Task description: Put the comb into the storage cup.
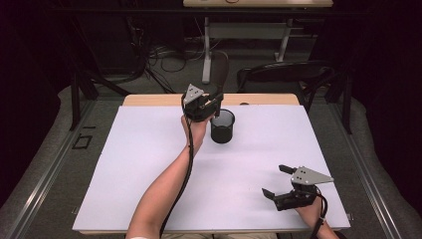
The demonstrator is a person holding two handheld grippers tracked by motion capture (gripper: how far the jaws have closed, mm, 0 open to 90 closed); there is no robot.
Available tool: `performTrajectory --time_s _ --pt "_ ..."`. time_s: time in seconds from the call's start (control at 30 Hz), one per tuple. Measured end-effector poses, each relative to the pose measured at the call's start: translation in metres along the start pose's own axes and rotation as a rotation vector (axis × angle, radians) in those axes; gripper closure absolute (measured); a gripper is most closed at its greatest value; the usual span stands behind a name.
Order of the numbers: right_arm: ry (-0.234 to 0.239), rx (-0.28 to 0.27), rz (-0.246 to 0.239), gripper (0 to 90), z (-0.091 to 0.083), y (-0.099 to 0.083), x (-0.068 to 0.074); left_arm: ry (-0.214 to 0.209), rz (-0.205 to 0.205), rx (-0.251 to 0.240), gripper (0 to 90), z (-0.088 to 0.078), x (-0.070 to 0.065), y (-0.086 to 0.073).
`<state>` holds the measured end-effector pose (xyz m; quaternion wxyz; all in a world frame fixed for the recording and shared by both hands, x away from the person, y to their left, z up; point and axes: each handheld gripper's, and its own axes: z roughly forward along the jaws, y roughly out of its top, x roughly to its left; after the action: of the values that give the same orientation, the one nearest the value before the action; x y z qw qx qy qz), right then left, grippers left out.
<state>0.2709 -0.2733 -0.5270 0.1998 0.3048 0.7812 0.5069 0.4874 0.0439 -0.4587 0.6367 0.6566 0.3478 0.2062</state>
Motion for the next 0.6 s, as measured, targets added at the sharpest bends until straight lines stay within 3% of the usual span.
performTrajectory --time_s 0.6 --pt "0.001 -0.004 -0.003 0.0 0.0 0.0 0.0 -0.006 0.009 0.021 72.5 0.009 0.002 -0.014"
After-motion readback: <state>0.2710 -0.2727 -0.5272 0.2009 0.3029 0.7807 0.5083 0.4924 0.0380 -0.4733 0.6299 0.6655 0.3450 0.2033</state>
